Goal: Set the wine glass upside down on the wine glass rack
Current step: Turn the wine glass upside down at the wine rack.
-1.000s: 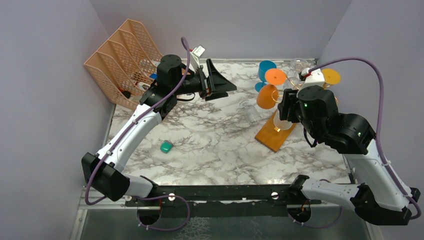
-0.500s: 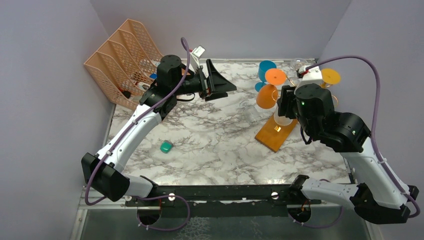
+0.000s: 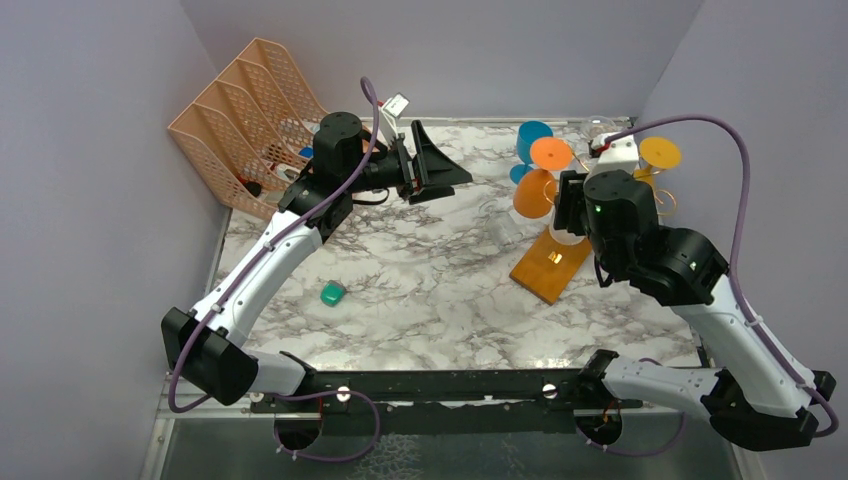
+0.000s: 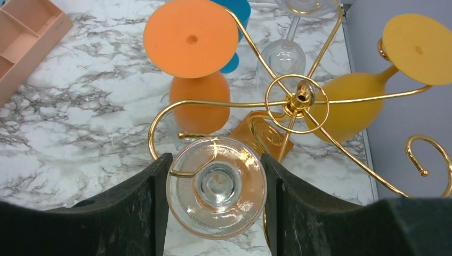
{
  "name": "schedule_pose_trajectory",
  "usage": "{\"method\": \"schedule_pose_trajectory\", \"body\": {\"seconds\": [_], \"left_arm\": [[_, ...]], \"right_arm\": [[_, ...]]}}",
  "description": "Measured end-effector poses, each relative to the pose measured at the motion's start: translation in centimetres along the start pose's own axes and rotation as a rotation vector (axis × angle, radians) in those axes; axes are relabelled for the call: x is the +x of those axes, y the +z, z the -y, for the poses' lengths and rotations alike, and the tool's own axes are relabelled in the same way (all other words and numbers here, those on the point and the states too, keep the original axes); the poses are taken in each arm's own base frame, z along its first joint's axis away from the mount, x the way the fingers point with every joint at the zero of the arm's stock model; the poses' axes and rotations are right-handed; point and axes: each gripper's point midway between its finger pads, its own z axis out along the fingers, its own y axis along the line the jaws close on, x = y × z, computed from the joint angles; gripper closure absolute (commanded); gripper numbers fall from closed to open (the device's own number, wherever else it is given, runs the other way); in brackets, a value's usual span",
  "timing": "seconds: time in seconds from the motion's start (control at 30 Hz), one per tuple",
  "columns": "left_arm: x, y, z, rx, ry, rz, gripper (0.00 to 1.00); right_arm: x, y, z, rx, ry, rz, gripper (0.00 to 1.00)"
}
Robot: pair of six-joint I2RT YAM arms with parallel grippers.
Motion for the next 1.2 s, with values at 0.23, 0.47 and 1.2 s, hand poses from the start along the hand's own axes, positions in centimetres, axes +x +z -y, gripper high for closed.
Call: {"method": "schedule_pose_trajectory", "body": {"seconds": [0.23, 0.47, 1.2], "left_arm": [[0.0, 0.0, 0.0, -0.001, 0.0, 0.001, 0.01], [0.0, 0.0, 0.0, -0.001, 0.0, 0.003, 0.01], [-0.1, 0.0, 0.0, -0.001, 0.0, 0.003, 0.01]], "right_arm": [[-0.2, 0.4, -0.1, 0.008, -0.006, 0.02, 0.99], [-0.2, 0.8, 0.1, 0.03, -0.031, 0.033, 0.99], [-0.5, 1.8, 0.1, 0.085, -0.039, 0.054, 0.99]]}}
